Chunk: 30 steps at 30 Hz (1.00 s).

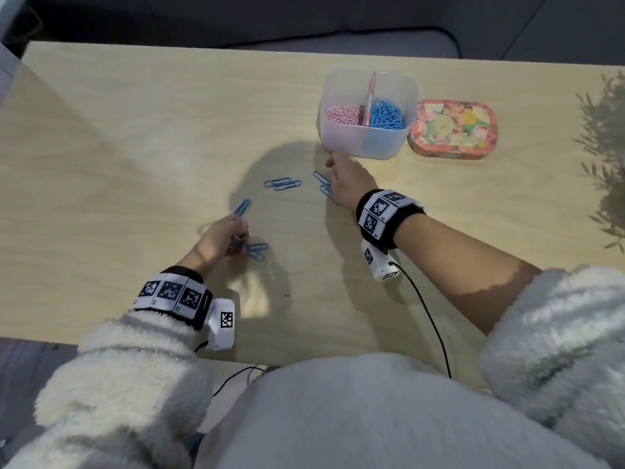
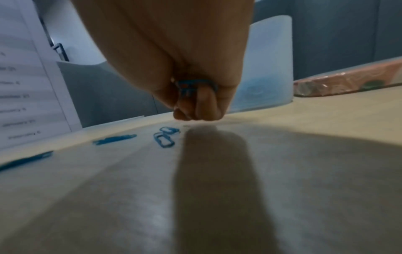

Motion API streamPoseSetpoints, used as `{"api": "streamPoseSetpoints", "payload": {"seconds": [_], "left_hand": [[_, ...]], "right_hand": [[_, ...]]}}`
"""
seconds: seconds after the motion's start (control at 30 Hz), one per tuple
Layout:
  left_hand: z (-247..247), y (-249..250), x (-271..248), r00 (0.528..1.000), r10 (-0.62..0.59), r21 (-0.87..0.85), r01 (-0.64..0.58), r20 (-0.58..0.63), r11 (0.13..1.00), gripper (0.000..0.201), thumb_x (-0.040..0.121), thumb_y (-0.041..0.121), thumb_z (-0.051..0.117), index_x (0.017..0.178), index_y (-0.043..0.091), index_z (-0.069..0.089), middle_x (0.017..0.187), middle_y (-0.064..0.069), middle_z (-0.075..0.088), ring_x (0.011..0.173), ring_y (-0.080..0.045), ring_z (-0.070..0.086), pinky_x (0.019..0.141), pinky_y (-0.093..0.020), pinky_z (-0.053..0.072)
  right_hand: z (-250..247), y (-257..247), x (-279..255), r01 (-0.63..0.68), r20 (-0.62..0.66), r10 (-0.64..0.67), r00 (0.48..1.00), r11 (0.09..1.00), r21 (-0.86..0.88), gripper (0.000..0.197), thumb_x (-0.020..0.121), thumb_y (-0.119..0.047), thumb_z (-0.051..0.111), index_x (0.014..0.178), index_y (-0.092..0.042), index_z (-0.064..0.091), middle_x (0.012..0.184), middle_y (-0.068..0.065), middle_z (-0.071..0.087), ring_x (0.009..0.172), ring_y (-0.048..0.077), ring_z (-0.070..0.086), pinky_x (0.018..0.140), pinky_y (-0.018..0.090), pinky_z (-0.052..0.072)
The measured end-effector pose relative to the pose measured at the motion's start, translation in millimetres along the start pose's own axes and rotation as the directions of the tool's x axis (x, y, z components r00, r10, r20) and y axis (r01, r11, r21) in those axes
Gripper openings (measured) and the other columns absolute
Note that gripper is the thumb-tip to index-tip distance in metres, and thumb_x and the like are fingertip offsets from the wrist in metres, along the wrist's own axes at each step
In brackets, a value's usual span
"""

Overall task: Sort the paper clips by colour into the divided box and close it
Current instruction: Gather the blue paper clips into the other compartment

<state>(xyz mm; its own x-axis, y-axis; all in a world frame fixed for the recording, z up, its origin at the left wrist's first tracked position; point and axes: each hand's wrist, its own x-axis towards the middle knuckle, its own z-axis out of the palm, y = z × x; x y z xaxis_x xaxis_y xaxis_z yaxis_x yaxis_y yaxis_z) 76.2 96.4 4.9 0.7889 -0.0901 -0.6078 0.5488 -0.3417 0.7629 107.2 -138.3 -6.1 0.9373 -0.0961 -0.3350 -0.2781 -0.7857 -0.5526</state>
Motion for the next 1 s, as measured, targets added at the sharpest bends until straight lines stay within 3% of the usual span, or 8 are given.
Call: {"api": "streamPoseSetpoints", "payload": {"seconds": [0.1, 0.2, 0.3, 0.57, 0.7, 0.87, 0.93, 1.0], "left_hand": [[-6.4, -17.5, -11.6, 0.987, 0.134, 0.277, -0.153, 0.084, 0.949, 0.017, 0.083, 0.011, 0.066, 0.080, 0.015, 0.050, 0.052, 0.008, 0.047, 0.042, 0.000, 0.042, 0.049, -0.018, 0.036], [-8.6, -24.7, -9.8, 0.967, 0.216, 0.480, -0.255, 0.136, 0.839, 0.042, 0.067, 0.013, 0.082, 0.098, 0.016, 0.055, 0.070, 0.003, 0.052, 0.060, -0.003, 0.054, 0.059, -0.010, 0.044], [-9.3, -21.7, -0.8, 0.932, 0.324, 0.591, -0.356, 0.164, 0.723, 0.031, 0.070, 0.015, 0.079, 0.095, 0.013, 0.062, 0.090, -0.010, 0.057, 0.085, -0.027, 0.059, 0.074, -0.029, 0.046], [-0.1, -9.7, 7.9, 0.881, 0.372, 0.808, -0.436, 0.294, 0.395, 0.016, 0.083, 0.014, 0.063, 0.095, 0.004, 0.061, 0.098, -0.012, 0.060, 0.093, -0.028, 0.055, 0.079, -0.033, 0.040], [4.7, -11.8, 4.1, 0.873, 0.417, 0.800, -0.430, 0.251, 0.419, 0.017, 0.086, 0.012, 0.059, 0.100, 0.002, 0.059, 0.100, -0.016, 0.063, 0.095, -0.032, 0.055, 0.081, -0.036, 0.041], [-0.1, -18.0, 9.8, 0.881, 0.387, 0.837, -0.415, 0.273, 0.355, 0.016, 0.089, 0.018, 0.055, 0.096, 0.005, 0.062, 0.099, -0.014, 0.064, 0.096, -0.029, 0.054, 0.085, -0.037, 0.040], [-0.4, -17.0, 8.0, 0.887, 0.398, 0.810, -0.405, 0.235, 0.424, 0.016, 0.091, 0.018, 0.053, 0.095, 0.004, 0.060, 0.098, -0.012, 0.063, 0.095, -0.027, 0.053, 0.083, -0.034, 0.040], [-3.1, -13.0, 5.6, 0.902, 0.403, 0.727, -0.379, 0.153, 0.573, 0.015, 0.093, 0.014, 0.049, 0.098, 0.002, 0.058, 0.095, -0.010, 0.060, 0.090, -0.023, 0.053, 0.076, -0.029, 0.038]], "right_hand": [[5.7, 1.1, -3.2, 0.073, -0.014, -0.076, 0.997, 0.987, -0.146, 0.035, 0.089, -0.037, 0.054, 0.109, -0.009, 0.050, 0.106, 0.012, 0.061, 0.097, 0.032, 0.057, 0.080, 0.038, 0.045], [11.4, 3.2, -4.5, 0.086, 0.032, -0.081, 0.996, 0.981, -0.172, 0.030, 0.090, -0.030, 0.054, 0.107, -0.006, 0.050, 0.108, 0.016, 0.062, 0.098, 0.034, 0.057, 0.077, 0.037, 0.042], [12.3, 4.4, -7.4, 0.050, 0.035, -0.044, 0.998, 0.984, -0.170, 0.022, 0.092, -0.024, 0.050, 0.103, -0.004, 0.050, 0.109, 0.018, 0.060, 0.099, 0.035, 0.056, 0.076, 0.038, 0.042], [10.5, 5.9, -16.4, 0.119, 0.102, -0.101, 0.990, 0.974, -0.194, 0.017, 0.093, -0.013, 0.046, 0.104, 0.000, 0.049, 0.111, 0.021, 0.053, 0.094, 0.035, 0.054, 0.077, 0.039, 0.042], [2.7, 2.5, -13.1, -0.053, 0.065, 0.031, 0.997, 0.926, 0.374, 0.011, 0.093, -0.009, 0.048, 0.099, -0.002, 0.054, 0.085, 0.009, 0.054, 0.072, 0.018, 0.046, 0.055, 0.022, 0.038], [-7.6, -17.8, -6.9, -0.422, 0.383, 0.187, 0.905, 0.275, 0.864, 0.024, 0.090, -0.010, 0.032, 0.069, -0.013, 0.043, 0.062, 0.001, 0.036, 0.053, 0.015, 0.034, 0.038, 0.015, 0.028], [-8.6, -24.7, -5.0, -0.475, 0.447, 0.161, 0.880, 0.256, 0.842, 0.026, 0.089, -0.022, 0.031, 0.065, -0.017, 0.039, 0.061, -0.001, 0.036, 0.050, 0.014, 0.033, 0.041, 0.015, 0.024], [-4.4, -32.8, -2.1, -0.453, 0.421, 0.175, 0.890, 0.439, 0.776, 0.034, 0.090, -0.041, 0.039, 0.064, -0.020, 0.039, 0.057, -0.004, 0.038, 0.045, 0.012, 0.031, 0.039, 0.015, 0.022]]}}
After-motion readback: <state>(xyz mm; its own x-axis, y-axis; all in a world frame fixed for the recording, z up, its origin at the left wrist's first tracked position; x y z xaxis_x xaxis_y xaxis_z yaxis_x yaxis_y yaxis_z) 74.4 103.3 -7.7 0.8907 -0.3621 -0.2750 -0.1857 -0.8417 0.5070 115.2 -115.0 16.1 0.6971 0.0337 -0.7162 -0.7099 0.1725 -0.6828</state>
